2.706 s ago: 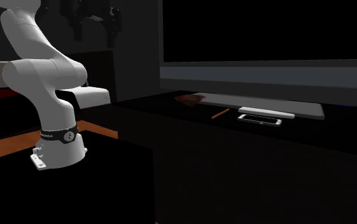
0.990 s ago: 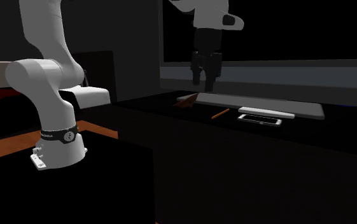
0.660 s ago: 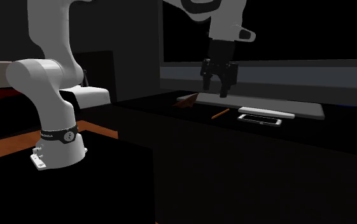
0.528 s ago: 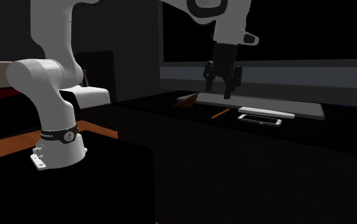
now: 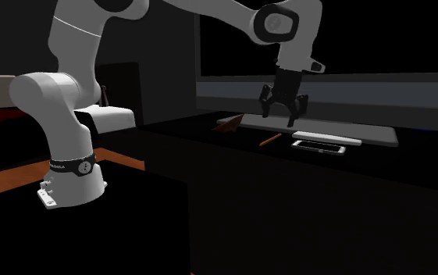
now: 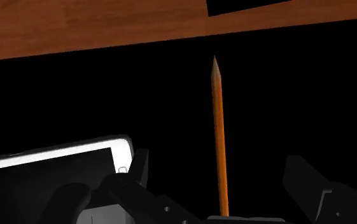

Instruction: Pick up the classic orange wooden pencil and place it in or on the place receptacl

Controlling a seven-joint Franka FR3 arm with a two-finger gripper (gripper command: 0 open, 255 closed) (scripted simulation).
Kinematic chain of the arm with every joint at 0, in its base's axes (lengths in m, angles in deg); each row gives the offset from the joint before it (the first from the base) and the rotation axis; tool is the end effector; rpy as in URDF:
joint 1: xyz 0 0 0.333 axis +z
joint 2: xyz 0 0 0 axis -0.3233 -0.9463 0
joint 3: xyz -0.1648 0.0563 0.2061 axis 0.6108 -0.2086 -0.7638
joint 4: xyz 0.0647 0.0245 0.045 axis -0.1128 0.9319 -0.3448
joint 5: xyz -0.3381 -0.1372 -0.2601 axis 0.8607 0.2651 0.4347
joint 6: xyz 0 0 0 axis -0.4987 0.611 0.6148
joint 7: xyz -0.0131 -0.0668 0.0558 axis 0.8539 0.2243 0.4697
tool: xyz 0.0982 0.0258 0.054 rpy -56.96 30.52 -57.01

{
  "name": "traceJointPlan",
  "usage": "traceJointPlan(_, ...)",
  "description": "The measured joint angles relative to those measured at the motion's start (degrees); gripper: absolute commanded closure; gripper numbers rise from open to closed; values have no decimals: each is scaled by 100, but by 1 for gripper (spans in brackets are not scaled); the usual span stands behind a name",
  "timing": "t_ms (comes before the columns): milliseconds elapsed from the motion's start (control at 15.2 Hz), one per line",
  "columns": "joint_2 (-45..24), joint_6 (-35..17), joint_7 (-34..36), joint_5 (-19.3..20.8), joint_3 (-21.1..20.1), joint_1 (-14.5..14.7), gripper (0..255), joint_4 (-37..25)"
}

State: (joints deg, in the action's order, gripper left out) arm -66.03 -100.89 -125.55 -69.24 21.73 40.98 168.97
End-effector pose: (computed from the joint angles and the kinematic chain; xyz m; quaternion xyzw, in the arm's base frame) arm 0.5921 0.3725 0.3238 -0.7871 -0.6083 0.0650 0.0781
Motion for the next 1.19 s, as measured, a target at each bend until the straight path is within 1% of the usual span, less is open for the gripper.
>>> traceJointPlan(264,-620,231,-301,93,-205,258,0,-768)
traceJointPlan(462,-734,99,-375,108,-254,323,0,-729)
traceJointPlan(792,-751,-264,-390,106,-263,340,0,-381)
traceJointPlan(1188,-758,-321,-392,106,-263,342,0,-332)
